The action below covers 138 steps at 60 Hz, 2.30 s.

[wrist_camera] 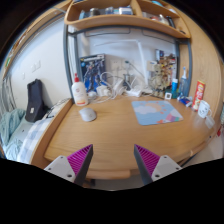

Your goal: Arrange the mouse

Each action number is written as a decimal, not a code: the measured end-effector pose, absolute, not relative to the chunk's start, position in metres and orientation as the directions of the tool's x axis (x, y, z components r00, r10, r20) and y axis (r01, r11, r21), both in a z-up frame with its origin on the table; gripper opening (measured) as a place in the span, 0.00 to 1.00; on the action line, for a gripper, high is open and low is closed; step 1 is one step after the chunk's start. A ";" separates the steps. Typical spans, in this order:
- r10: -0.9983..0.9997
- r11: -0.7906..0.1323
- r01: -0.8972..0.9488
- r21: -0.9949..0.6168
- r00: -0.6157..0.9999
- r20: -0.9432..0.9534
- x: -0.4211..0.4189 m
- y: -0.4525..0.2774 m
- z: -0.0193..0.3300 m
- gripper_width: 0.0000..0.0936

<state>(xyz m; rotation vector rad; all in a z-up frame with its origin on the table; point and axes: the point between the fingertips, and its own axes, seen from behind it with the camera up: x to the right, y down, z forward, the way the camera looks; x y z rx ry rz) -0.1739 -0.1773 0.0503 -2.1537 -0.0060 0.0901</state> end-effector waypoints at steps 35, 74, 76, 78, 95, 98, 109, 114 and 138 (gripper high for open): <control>0.072 -0.621 0.038 -0.783 0.997 -0.009 -0.302 0.005 -0.003 0.90; -0.091 -0.638 -0.056 -0.768 0.996 0.004 -0.283 0.101 -0.013 0.72; -0.097 -0.638 -0.064 -0.767 0.995 -0.002 -0.283 0.101 -0.013 0.70; -0.105 -0.638 -0.065 -0.768 0.994 0.003 -0.282 0.101 -0.013 0.66; -0.086 -0.635 -0.039 -0.771 0.996 0.020 -0.285 0.102 -0.014 0.49; -0.061 -0.633 -0.022 -0.774 0.998 0.022 -0.286 0.102 -0.014 0.45; 0.020 -0.651 0.032 -0.759 1.000 0.024 -0.290 0.100 -0.016 0.34; 0.055 -0.666 0.060 -0.743 0.998 0.032 -0.290 0.097 -0.015 0.33; 0.061 -0.438 0.072 -0.896 0.997 0.050 -0.154 0.110 0.205 0.34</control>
